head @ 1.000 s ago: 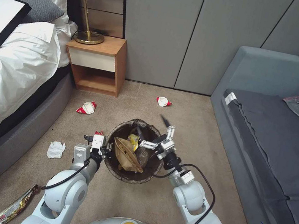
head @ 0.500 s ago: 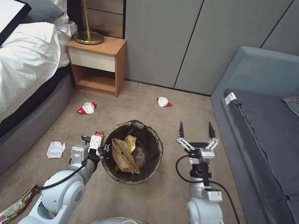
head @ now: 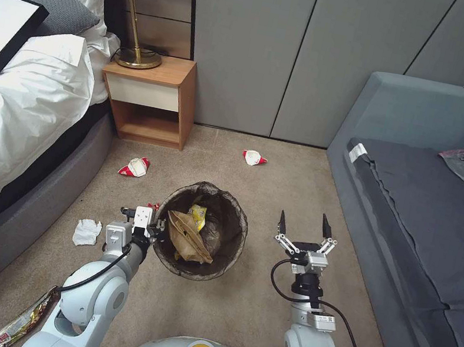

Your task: Pick up the trash bin, then pick up the garbage from the floor and place it into the trash bin.

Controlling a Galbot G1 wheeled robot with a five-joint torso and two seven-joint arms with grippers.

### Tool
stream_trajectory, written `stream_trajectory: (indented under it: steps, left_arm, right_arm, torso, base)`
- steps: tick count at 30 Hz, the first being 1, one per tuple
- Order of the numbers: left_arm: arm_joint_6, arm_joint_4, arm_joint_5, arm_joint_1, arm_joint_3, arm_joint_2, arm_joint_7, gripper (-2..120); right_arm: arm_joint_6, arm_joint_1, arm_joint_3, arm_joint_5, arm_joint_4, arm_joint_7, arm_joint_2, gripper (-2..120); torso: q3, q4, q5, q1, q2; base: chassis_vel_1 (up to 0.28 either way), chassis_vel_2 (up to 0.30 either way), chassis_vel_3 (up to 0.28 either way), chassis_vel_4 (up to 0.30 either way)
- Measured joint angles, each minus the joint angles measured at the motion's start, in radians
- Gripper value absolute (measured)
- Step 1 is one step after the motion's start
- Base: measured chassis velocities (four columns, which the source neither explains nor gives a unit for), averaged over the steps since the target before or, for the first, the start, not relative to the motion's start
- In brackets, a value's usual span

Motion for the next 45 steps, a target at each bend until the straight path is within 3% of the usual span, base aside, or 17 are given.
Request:
stream_trajectory:
  steps: [23, 45]
  left_arm:
    - [-0.002, 0.002, 0.006, -0.004, 0.006, -0.014, 0.002, 0]
    - [-0.005, 0.005, 0.007, -0.006, 0.007, -0.015, 0.002, 0]
  right_arm:
    - [-0.007, 0.026, 0.003, 0.022, -0.009, -0.03, 0.006, 100]
    - [-0.005, 0.03, 0.003, 0.022, -0.01, -0.045, 0.01, 100]
  torso:
    - [0.0, -0.0002, 0.0, 0.0, 0.0]
    - [0.0, 0.0, 0.0, 0.0, 0.0]
  base:
    - [-0.017, 0.022, 0.02, -0.022]
    - [-0.195, 0.198, 0.206, -0.203]
